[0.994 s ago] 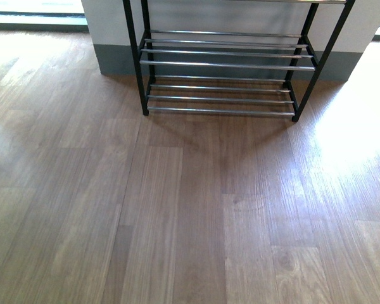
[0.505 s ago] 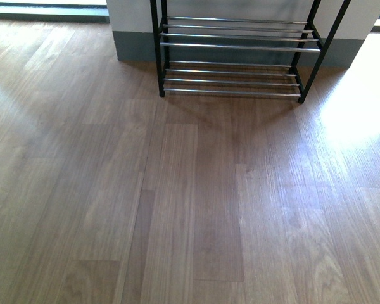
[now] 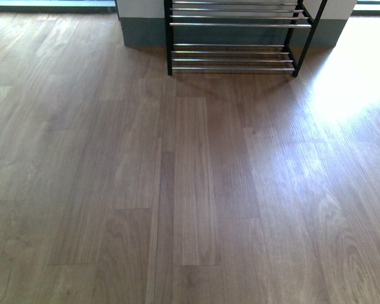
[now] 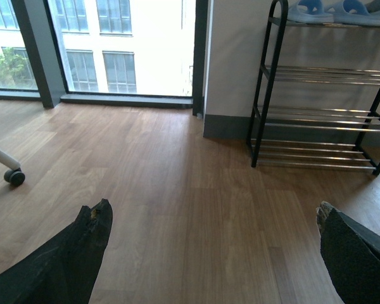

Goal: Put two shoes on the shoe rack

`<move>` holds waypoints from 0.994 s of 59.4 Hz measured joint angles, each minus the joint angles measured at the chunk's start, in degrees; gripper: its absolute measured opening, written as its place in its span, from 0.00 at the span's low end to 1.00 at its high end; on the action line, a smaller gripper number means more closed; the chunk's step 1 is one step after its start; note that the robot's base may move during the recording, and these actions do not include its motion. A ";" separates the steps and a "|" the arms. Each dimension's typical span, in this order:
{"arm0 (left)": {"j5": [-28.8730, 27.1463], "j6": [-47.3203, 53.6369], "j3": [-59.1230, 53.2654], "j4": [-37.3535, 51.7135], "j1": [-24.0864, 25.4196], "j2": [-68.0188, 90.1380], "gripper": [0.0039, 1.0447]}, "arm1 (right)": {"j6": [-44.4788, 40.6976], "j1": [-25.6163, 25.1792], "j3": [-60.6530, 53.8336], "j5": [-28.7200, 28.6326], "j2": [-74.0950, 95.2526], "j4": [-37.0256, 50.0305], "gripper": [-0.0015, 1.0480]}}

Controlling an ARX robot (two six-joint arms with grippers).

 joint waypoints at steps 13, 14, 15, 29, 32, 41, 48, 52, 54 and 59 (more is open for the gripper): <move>0.02 0.00 0.00 0.00 0.00 0.00 0.91 | 0.00 0.00 0.00 -0.02 0.02 0.00 0.91; 0.02 0.00 0.00 0.00 0.00 0.00 0.91 | 0.00 0.00 0.00 -0.02 0.02 0.00 0.91; 0.02 0.00 0.00 -0.02 0.00 0.00 0.91 | 0.00 0.00 0.00 -0.02 0.02 0.00 0.91; 0.02 0.00 0.00 -0.02 0.00 0.00 0.91 | 0.00 0.00 0.00 -0.02 0.02 0.00 0.91; 0.02 0.00 0.00 0.00 0.00 0.00 0.91 | 0.00 0.00 0.00 -0.02 -0.02 0.00 0.91; 0.02 0.00 0.00 0.00 0.00 0.00 0.91 | 0.00 0.00 0.00 0.00 -0.02 0.00 0.91; -0.20 0.00 0.00 -0.02 0.00 0.00 0.91 | 0.00 0.00 0.00 -0.22 -0.02 0.00 0.91; -0.15 0.00 0.00 0.00 0.00 0.00 0.91 | 0.00 0.00 0.00 -0.22 0.00 0.00 0.91; -0.11 0.00 0.00 0.00 0.00 0.00 0.91 | 0.00 0.00 0.00 -0.22 0.00 0.00 0.91; -0.13 0.00 0.00 -0.02 0.00 0.00 0.91 | 0.00 0.00 0.00 -0.24 -0.02 0.00 0.91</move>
